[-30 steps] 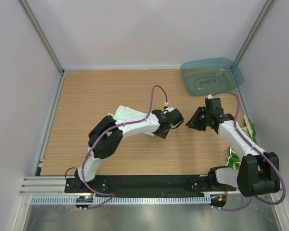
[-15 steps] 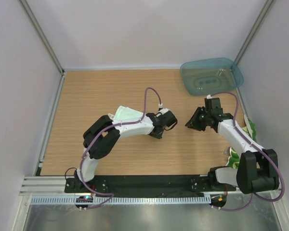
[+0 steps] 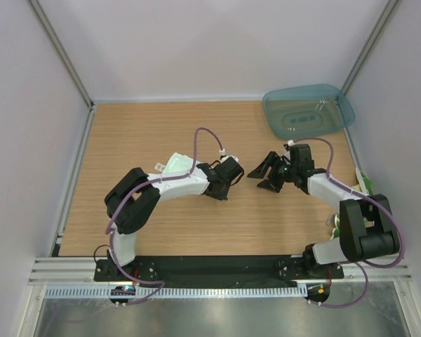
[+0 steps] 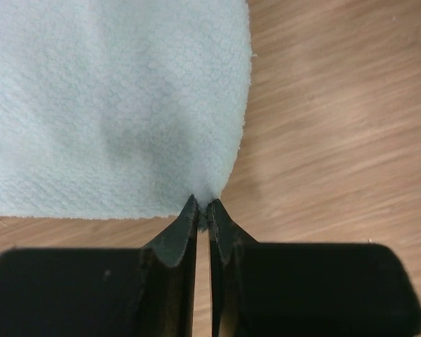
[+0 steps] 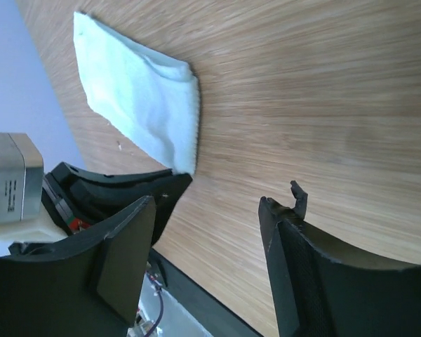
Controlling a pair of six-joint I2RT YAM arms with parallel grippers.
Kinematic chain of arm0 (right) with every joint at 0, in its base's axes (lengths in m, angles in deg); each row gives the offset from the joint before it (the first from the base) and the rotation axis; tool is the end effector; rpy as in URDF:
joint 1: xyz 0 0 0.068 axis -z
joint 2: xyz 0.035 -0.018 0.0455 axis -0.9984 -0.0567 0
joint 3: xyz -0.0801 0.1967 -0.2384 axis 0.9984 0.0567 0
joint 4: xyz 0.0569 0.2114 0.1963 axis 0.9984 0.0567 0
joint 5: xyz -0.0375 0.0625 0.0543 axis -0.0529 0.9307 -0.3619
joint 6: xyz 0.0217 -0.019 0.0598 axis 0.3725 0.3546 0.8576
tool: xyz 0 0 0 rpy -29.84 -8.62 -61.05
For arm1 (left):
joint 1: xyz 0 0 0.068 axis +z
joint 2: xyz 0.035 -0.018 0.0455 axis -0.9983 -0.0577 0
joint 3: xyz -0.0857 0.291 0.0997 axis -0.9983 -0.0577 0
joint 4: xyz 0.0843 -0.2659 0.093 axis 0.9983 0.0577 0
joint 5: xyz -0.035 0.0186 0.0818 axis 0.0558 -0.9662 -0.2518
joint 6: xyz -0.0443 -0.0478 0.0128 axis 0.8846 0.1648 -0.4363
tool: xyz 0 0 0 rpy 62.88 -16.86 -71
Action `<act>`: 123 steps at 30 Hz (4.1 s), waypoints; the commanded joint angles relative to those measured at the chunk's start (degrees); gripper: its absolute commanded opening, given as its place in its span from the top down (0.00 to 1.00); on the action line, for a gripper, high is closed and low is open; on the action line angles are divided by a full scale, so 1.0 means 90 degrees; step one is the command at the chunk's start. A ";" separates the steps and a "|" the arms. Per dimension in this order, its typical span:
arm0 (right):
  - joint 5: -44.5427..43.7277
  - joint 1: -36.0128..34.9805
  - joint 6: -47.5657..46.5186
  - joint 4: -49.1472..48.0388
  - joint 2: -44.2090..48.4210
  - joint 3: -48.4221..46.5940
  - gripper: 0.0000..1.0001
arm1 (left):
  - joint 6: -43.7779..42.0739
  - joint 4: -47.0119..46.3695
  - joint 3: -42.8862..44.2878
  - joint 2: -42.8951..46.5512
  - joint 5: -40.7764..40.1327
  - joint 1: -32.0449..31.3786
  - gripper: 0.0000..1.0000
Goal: Roll the towels
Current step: Roll the towel
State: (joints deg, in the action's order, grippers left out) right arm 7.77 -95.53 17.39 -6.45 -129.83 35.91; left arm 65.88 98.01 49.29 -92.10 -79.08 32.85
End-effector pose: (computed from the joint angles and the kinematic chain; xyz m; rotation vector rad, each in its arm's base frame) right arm 0.2874 0.0717 0.1928 0.5345 2.4806 1.0590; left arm 0.2736 -0.3498 0.1763 0.4478 2.6020 -0.1155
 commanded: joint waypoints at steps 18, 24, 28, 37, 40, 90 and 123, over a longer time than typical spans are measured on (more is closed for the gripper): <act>-0.0029 -0.1788 0.1827 -0.2880 -0.2309 -0.0688 0.32 | 0.0041 -0.0355 -0.0909 0.1445 0.0700 0.0006 0.94; 0.0000 -0.1808 0.1788 -0.2880 -0.2387 -0.0747 0.63 | 0.0041 -0.0472 -0.1007 0.1572 0.0846 -0.0004 0.90; 0.0019 -0.1828 0.1691 -0.2773 -0.2339 -0.0747 0.90 | 0.0012 -0.0472 -0.1046 0.1621 0.0827 0.0006 0.76; -0.0273 -0.1925 0.1339 -0.1671 -0.1997 -0.1049 0.98 | -0.0300 0.0250 -0.0472 0.1484 -0.0510 -0.0501 0.37; -0.0342 -0.1945 0.1280 -0.1260 -0.1938 -0.1205 0.98 | -0.0349 0.0426 -0.0256 0.1172 -0.0988 -0.0794 0.37; -0.0809 -0.1935 0.0276 0.1025 -0.1499 -0.1518 0.74 | -0.0086 0.0202 -0.0840 0.1512 0.0053 -0.0903 1.00; 0.0390 -0.1877 -0.0039 -0.1063 -0.0004 -0.0913 0.77 | 0.2814 -0.1576 -0.2833 0.1670 0.3746 0.1412 1.00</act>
State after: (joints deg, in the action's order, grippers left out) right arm 6.76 -112.44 14.74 -7.41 -131.92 26.51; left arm 89.00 86.34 24.61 -75.64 -49.99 44.24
